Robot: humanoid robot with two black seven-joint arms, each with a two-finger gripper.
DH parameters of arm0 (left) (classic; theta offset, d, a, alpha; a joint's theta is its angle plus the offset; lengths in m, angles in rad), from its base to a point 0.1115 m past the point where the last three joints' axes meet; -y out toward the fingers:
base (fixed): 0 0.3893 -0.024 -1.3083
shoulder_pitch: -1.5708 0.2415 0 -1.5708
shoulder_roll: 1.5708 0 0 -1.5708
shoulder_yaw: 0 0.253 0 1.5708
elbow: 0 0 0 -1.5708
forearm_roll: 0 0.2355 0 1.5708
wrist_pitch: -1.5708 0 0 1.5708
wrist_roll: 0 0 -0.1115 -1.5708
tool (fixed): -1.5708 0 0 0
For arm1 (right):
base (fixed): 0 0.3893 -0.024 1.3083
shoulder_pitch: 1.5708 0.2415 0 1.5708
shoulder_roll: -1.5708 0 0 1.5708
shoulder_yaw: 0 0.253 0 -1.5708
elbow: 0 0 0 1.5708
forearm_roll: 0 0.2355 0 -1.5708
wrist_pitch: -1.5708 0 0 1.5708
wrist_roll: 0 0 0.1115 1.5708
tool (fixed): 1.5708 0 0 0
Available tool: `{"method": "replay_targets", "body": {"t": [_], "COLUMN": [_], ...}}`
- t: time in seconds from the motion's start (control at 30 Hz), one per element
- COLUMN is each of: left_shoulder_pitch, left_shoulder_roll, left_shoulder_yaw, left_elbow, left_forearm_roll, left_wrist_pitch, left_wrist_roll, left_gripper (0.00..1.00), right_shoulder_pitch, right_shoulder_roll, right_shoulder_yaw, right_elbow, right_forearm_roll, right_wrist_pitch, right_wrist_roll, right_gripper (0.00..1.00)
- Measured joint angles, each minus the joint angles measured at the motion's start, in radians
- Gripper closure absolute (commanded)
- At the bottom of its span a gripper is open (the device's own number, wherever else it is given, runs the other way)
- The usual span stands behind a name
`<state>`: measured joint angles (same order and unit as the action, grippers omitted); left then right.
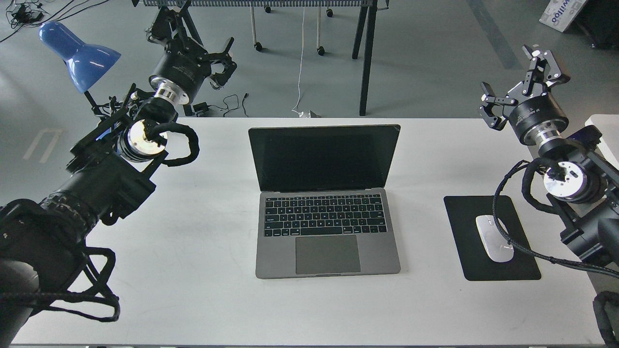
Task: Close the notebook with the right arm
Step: 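Raise the right gripper and swing it toward the laptop's open screen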
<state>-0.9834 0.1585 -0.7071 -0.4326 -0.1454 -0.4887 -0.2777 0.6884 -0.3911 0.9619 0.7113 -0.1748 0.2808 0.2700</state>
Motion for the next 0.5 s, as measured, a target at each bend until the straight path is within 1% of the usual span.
{"method": "replay_targets", "body": {"t": [0.17,0.33,0.5], "left_shoulder_pitch": [0.0,0.0,0.0], "left_shoulder_roll": [-0.001,0.001,0.001], "left_shoulder_yaw": [0.0,-0.001,-0.002], "left_elbow": [0.0,0.0,0.0], "left_forearm_roll": [0.0,0.0,0.0], "left_wrist_pitch": [0.0,0.0,0.0], "left_wrist_roll": [-0.001,-0.001,0.0], "left_gripper": [0.0,0.0,0.0], "right_shoulder_pitch": [0.003,0.025,0.057], "right_shoulder_roll": [0.0,-0.004,-0.009], "right_shoulder_yaw": [-0.001,0.004,-0.016], "right_elbow": [0.003,0.004,0.002], "right_forearm_roll": [0.0,0.001,-0.008], "right_wrist_pitch": [0.007,0.052,0.066], "right_wrist_roll": [0.0,0.0,0.0], "right_gripper": [0.0,0.0,0.0]}}
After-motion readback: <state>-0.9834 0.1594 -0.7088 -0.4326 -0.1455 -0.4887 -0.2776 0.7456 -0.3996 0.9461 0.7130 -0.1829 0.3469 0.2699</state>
